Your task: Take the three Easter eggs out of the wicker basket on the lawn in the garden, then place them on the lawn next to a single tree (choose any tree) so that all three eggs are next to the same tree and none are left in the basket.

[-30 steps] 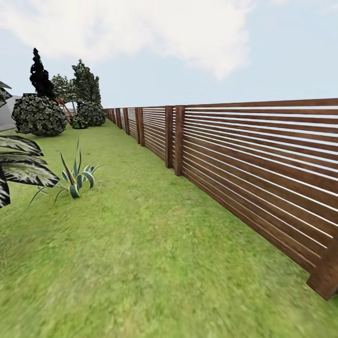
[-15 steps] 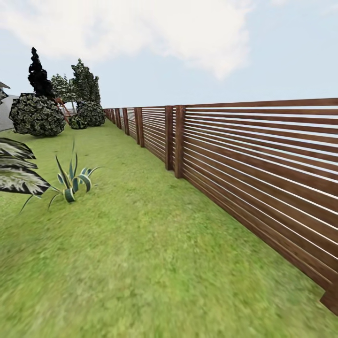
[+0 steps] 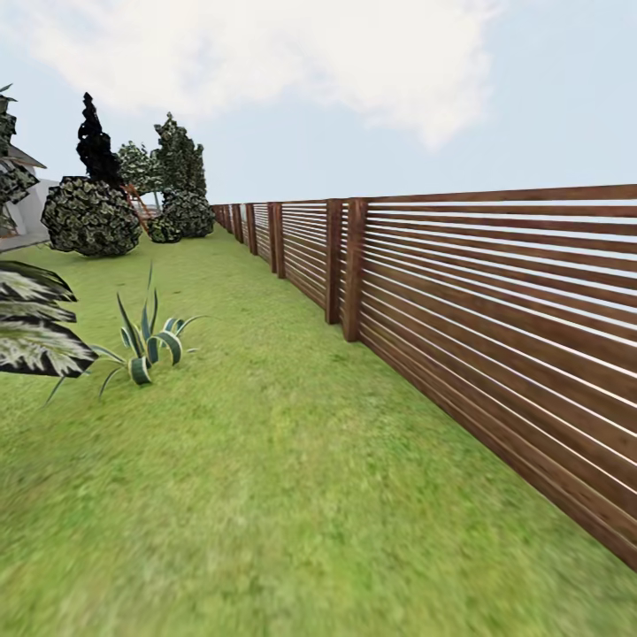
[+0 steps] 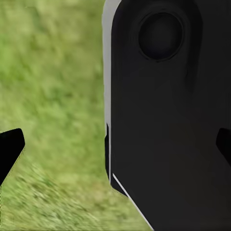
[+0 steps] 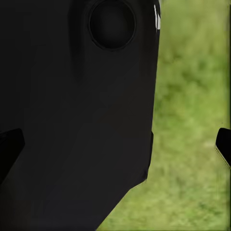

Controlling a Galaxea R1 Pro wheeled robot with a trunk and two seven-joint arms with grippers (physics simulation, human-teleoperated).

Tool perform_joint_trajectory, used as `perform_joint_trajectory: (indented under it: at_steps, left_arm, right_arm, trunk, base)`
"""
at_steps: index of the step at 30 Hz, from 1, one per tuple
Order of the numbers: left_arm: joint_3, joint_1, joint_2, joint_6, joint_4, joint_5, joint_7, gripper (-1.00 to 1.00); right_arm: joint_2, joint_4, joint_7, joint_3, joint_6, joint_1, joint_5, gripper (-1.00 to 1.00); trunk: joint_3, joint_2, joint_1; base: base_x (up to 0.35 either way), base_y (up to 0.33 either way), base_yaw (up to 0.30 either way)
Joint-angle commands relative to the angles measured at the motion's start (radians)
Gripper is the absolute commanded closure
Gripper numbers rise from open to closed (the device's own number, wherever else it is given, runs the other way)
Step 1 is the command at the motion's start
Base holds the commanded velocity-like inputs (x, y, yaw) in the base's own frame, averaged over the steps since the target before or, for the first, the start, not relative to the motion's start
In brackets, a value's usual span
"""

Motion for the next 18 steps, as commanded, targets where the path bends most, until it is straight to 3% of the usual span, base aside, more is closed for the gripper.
perform_joint_trajectory:
  at_steps: [1,14,18]
  left_arm:
    - [0.0,0.0,0.0,0.001,-0.001,0.0,-0.001,-1.0]
    - [0.0,0.0,0.0,0.001,-0.001,0.0,-0.001,-1.0]
    - [0.0,0.0,0.0,0.001,-0.001,0.0,0.0,-1.0]
  right_arm:
    - [0.0,0.0,0.002,0.0,0.001,0.0,0.001,-1.0]
    - [0.0,0.0,0.002,0.0,0.001,0.0,0.001,-1.0]
    - [0.0,0.0,0.002,0.0,0.001,0.0,0.001,-1.0]
  trunk:
    - [-0.001,0.0,0.001]
    - [-0.001,0.0,0.001]
    - [-0.001,0.0,0.001]
  base:
    - [0.334,0.0,0.017]
    - [0.334,0.0,0.002]
    - [0.334,0.0,0.118]
